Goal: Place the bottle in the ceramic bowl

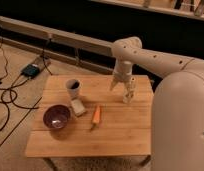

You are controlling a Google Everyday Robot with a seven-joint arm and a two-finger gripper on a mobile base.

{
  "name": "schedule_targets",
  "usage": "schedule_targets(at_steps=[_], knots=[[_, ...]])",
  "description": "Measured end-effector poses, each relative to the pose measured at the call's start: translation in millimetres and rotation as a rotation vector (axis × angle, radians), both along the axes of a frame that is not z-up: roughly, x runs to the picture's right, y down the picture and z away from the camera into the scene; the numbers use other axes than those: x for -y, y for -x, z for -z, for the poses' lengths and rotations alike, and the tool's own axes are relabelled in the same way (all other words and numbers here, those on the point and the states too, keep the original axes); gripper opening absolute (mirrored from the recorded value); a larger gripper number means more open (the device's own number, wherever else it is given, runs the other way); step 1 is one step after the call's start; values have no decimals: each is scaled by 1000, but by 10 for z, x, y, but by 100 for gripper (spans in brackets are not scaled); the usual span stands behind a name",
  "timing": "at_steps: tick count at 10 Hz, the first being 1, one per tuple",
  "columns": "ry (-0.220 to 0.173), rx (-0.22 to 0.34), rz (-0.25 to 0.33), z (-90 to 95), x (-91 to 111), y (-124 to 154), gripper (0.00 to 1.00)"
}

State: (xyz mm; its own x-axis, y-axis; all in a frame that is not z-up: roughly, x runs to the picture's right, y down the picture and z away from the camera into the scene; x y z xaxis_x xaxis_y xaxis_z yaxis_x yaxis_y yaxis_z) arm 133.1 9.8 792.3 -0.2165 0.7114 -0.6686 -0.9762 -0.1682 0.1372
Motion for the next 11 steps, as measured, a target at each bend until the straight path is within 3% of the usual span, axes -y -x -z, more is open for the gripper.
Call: schedule_targets(at_steps=[5,11], knots=[[-9,-91,-20,-139,95,-430,65],[-114,-125,-19,-279,409,-491,65]])
